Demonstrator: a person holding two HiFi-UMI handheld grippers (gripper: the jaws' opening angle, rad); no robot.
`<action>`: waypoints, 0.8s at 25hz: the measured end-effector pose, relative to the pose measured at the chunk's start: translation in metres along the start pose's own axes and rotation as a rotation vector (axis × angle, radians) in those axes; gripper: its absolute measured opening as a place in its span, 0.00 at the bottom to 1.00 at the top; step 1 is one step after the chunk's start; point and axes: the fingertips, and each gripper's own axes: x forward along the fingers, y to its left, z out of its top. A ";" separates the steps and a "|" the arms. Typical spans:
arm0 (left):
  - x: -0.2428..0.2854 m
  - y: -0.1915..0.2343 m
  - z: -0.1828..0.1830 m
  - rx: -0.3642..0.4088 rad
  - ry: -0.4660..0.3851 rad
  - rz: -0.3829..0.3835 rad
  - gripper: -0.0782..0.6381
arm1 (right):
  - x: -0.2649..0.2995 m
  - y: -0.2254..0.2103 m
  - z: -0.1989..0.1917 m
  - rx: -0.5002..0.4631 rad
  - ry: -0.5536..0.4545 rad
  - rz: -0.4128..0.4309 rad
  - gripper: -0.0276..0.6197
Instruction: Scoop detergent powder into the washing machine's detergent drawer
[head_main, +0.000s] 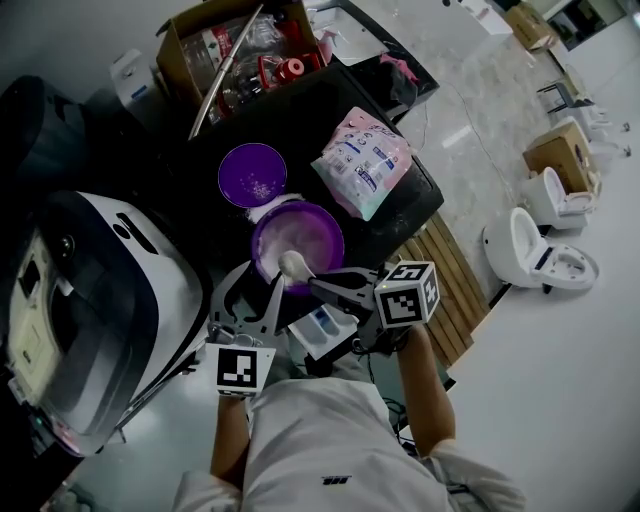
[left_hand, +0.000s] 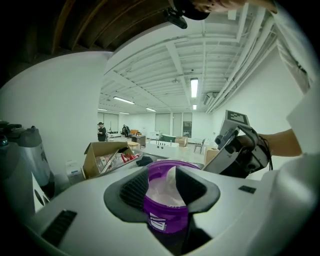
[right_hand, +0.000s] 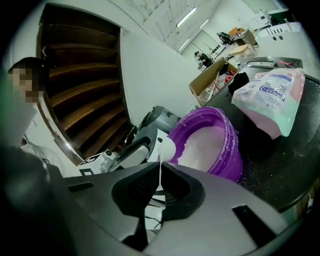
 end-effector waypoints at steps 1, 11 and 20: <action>-0.001 -0.002 0.000 -0.002 -0.001 0.013 0.36 | -0.001 0.000 -0.001 0.000 -0.002 0.010 0.05; -0.019 -0.025 -0.003 -0.012 -0.006 0.106 0.36 | -0.015 0.010 -0.014 -0.036 0.010 0.076 0.05; -0.045 -0.048 -0.012 0.000 -0.026 0.066 0.36 | -0.028 0.029 -0.044 -0.065 -0.030 0.044 0.05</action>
